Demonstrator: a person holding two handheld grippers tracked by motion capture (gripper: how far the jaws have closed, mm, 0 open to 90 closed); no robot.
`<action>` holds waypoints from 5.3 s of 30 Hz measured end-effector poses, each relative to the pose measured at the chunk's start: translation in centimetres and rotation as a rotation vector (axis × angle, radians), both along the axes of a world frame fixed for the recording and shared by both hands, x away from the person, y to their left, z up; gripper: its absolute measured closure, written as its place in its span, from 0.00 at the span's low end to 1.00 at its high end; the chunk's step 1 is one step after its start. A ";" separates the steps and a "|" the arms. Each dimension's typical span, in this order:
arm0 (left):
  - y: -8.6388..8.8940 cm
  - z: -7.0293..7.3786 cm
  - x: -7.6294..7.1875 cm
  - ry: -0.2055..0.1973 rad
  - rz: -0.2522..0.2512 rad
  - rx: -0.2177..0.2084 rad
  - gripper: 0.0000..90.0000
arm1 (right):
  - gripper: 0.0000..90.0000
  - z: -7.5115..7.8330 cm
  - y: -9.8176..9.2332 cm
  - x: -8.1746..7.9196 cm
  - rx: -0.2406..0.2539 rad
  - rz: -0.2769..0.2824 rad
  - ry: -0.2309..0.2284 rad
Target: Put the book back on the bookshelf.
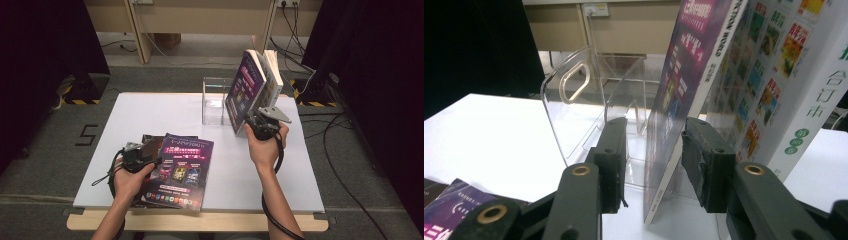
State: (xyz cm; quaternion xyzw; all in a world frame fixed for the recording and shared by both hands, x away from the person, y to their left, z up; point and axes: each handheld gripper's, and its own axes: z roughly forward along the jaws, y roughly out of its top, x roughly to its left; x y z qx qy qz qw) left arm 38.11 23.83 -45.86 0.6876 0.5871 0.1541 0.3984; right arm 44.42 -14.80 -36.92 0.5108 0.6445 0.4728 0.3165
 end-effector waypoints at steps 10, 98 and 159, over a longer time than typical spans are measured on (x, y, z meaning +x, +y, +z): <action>0.1 -0.3 0.1 0.012 0.003 -0.003 0.60 | 0.68 -0.6 0.5 -0.2 0.006 0.026 0.035; 1.4 -2.0 0.6 0.100 0.029 0.038 0.93 | 0.81 -10.0 6.8 2.8 -0.056 0.264 0.526; -0.2 -2.1 0.5 0.127 -0.013 0.025 0.72 | 0.65 -10.7 9.6 7.3 0.014 0.270 0.620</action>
